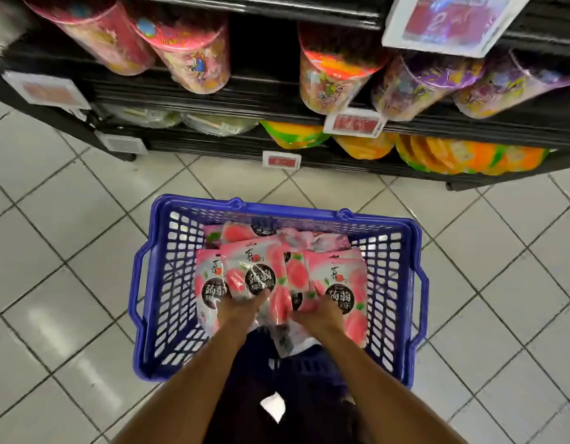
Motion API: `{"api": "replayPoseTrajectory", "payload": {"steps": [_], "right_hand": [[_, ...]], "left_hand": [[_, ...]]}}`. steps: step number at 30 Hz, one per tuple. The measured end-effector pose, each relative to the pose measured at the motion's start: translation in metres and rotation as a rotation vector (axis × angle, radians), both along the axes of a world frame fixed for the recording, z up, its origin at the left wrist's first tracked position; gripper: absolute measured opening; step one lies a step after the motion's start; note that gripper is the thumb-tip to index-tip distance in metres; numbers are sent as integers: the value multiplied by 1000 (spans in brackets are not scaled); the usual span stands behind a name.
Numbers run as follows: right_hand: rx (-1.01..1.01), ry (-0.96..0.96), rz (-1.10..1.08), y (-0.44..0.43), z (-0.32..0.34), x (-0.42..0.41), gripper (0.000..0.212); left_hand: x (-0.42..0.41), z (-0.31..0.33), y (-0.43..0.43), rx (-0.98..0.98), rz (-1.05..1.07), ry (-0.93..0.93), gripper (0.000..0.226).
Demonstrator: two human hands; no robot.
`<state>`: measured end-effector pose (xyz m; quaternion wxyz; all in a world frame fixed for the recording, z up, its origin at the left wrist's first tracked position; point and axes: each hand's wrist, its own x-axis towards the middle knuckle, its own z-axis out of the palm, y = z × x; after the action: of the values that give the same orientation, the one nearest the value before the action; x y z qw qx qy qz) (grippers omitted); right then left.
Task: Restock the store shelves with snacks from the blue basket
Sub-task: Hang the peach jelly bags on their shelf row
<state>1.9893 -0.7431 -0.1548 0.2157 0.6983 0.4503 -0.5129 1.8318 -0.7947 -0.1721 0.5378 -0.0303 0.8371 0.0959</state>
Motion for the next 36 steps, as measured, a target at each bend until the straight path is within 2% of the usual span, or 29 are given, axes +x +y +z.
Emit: {"api": "replayPoseTrajectory", "payload": {"steps": [2,6,9,11,13,16,19,20,22,23,24,26,27,28,29,30,32,33,35,36], "right_hand": [[-82,45,-130,2,-1,5,20],[-154,104,-304,1,30,24,19],[-135,196,-448,-4,73,40,19],[-70,237,-542,-7,109,50,23],[40,279,-701,-10,149,60,36],[170,413,-839,-8,226,66,26],[201,584,-877,6,319,66,27],[214,638,-870,13,350,65,34],[247,730,-850,25,412,61,57],[270,788,-848,31,442,61,60],[307,858,-853,36,468,59,52],[365,970,-902,42,521,57,14],[397,1057,-923,46,545,56,14],[411,1131,-934,51,569,55,25],[416,1227,-895,55,587,55,22],[436,1286,-899,58,617,51,6],[530,1311,-856,67,661,46,48],[608,1300,-827,71,677,44,54],[750,1278,-860,76,708,38,31],[807,1258,-882,77,722,36,26]], "left_hand": [[-5,2,0,-4,60,-42,108],[-16,34,-9,64,63,-77,76],[-20,78,-18,143,124,-142,73],[-20,120,-19,188,98,-141,75],[-20,166,-17,268,97,-155,64],[-24,247,-5,350,90,-170,53],[-32,340,14,503,91,-199,65],[-35,373,21,574,75,-198,66],[-44,440,35,720,40,-207,57],[-47,472,43,789,26,-222,47],[-50,503,51,856,16,-234,41],[-57,559,67,967,-1,-229,40],[-60,586,75,1011,-14,-229,42],[-63,611,84,1054,-30,-237,43],[-66,634,91,1094,-43,-247,44],[-69,657,98,1132,-47,-246,46],[-73,699,107,1214,-66,-247,47],[-74,718,110,1253,-88,-262,46],[-76,749,114,1326,-124,-322,51],[-75,760,116,1356,-124,-353,55]]}}
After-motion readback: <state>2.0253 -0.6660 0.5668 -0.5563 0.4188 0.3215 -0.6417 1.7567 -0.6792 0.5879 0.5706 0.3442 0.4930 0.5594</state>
